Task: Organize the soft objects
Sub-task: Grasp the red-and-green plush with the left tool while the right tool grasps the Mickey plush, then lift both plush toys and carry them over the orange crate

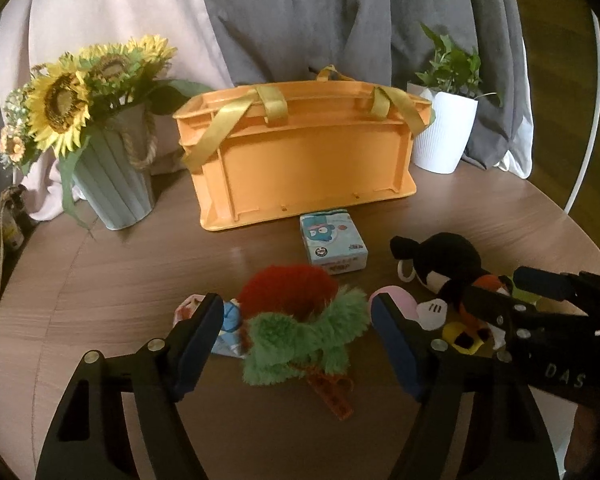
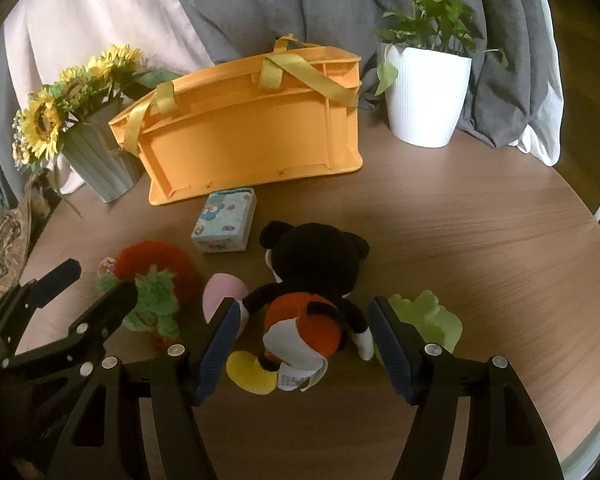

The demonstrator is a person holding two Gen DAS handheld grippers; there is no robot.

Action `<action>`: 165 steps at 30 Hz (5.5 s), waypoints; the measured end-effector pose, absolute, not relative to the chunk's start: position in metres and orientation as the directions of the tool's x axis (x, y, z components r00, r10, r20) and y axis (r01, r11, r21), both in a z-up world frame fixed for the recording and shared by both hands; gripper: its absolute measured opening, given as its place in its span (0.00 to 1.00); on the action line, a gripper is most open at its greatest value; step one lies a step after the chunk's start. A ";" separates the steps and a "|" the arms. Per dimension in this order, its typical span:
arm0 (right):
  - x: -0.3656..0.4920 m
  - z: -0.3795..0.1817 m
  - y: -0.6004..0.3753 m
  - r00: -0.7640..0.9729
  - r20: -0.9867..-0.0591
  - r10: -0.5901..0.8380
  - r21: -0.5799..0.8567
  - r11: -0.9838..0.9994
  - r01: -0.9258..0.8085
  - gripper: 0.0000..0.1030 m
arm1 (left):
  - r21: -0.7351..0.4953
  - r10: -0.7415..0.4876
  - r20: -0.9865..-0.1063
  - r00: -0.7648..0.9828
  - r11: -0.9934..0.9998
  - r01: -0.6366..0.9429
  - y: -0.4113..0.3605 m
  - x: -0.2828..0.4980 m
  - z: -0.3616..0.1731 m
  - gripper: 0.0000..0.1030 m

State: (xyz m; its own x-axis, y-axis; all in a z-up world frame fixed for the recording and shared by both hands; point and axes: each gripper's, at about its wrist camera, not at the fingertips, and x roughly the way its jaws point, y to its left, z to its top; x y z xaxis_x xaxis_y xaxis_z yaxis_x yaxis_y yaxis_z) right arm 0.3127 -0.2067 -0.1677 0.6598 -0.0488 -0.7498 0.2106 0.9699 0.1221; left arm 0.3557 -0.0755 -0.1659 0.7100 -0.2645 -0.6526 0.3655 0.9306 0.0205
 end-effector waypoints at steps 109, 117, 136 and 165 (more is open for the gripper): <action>0.332 -0.006 -0.204 0.910 -0.410 -0.060 0.159 0.978 0.136 0.40 | -0.104 -0.362 -0.374 0.854 0.931 0.349 -0.052 0.387 0.007 0.37; 0.355 0.008 -0.201 0.931 -0.362 -0.053 0.137 0.984 0.109 0.40 | -0.081 -0.348 -0.346 0.871 0.936 0.342 -0.051 0.411 0.018 0.37; 0.453 0.004 -0.218 0.930 -0.367 -0.001 0.132 0.990 0.053 0.40 | -0.054 -0.306 -0.357 0.882 0.950 0.308 -0.065 0.498 0.013 0.37; 0.569 -0.088 -0.226 0.819 -0.572 0.047 0.142 0.989 0.042 0.40 | -0.098 -0.293 -0.567 0.770 0.952 0.291 -0.083 0.595 -0.084 0.37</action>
